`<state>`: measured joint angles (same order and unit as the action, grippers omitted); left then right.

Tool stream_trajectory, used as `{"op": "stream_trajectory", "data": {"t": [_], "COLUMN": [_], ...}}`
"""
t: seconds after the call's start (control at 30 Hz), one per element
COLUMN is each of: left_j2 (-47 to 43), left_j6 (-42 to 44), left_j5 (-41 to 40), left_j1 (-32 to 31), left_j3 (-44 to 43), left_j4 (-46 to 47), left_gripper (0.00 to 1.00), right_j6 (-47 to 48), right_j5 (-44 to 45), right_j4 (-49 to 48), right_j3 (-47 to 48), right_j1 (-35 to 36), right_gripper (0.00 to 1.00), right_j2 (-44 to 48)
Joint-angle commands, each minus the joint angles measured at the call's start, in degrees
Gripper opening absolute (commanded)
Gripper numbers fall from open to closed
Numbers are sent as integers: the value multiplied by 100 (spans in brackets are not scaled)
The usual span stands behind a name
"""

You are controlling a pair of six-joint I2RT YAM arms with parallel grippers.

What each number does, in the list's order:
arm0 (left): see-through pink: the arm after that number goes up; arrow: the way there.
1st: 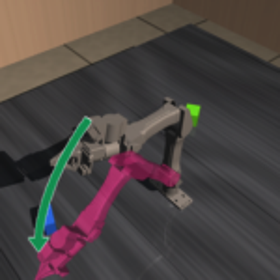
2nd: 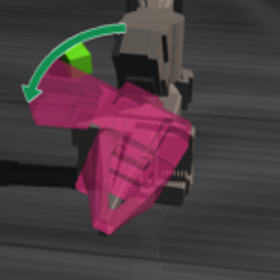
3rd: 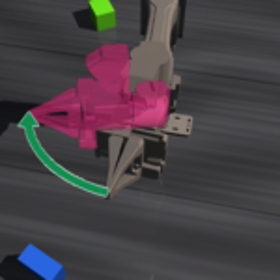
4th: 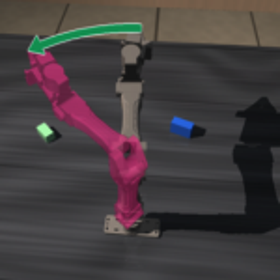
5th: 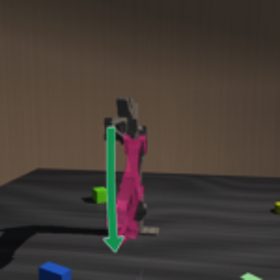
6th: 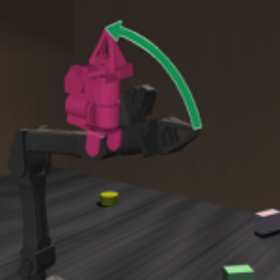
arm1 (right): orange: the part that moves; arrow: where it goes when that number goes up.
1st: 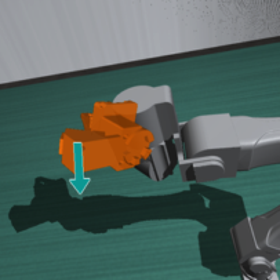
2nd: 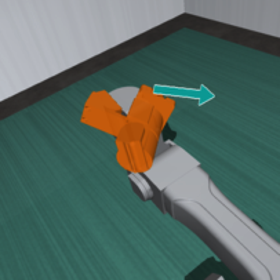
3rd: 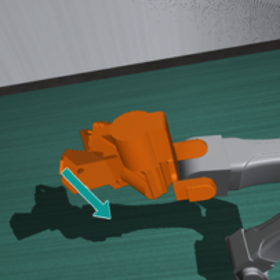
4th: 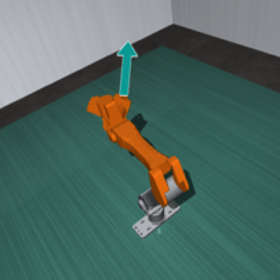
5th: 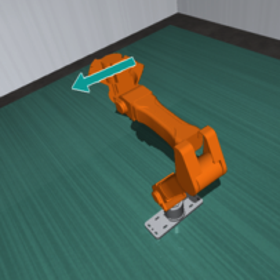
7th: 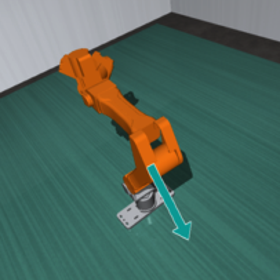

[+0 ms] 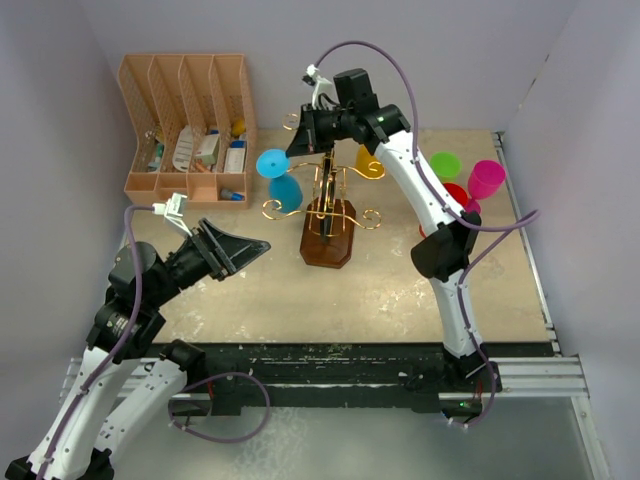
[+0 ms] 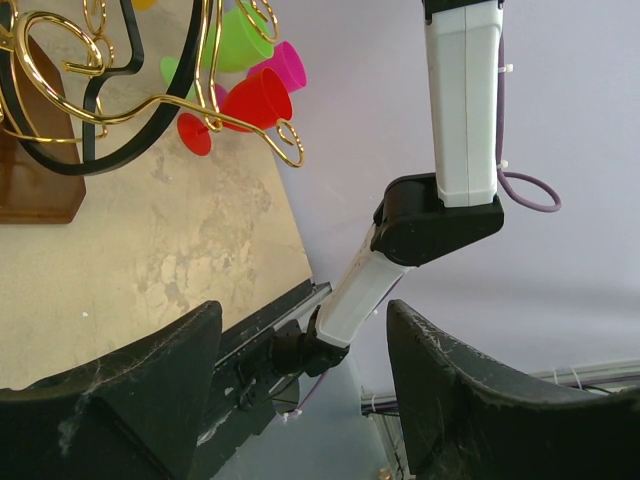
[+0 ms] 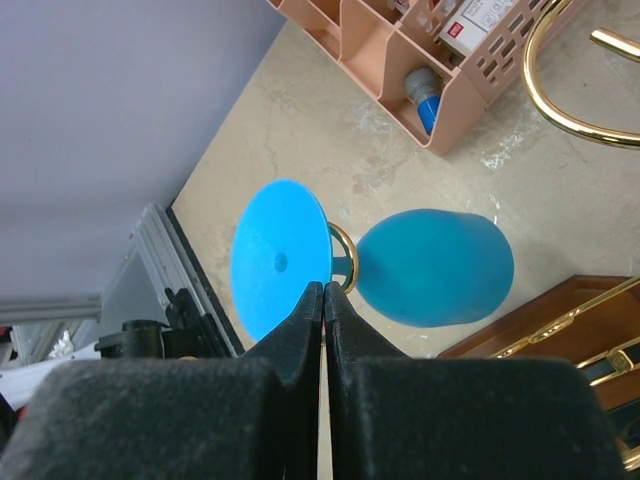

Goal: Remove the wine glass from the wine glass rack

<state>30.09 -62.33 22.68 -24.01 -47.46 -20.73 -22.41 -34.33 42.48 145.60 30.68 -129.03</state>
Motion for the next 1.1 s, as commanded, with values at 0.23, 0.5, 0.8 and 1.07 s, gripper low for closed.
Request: {"op": "stream_trajectory", "data": {"t": [0.23,0.5,0.8,1.07], "left_j2": [-23,33,59,68], "left_j6": [90,106,99,107], "left_j5": [9,9,13,9], "left_j1": [6,8,10,10], "left_j3": [-35,-33,-30,-20], "left_j4": [150,195,210,235], "left_gripper": [70,70,70,70], "right_j6": [-153,-131,-246,-189], "right_j5": [-579,-619,-814,-703], "right_j4": [-276,-322,-483,-332], "right_j3": [10,-121,-202,-87], "right_j1": [44,44,52,111], "right_gripper": [9,19,21,21], "right_j2": [209,306,366,373]}}
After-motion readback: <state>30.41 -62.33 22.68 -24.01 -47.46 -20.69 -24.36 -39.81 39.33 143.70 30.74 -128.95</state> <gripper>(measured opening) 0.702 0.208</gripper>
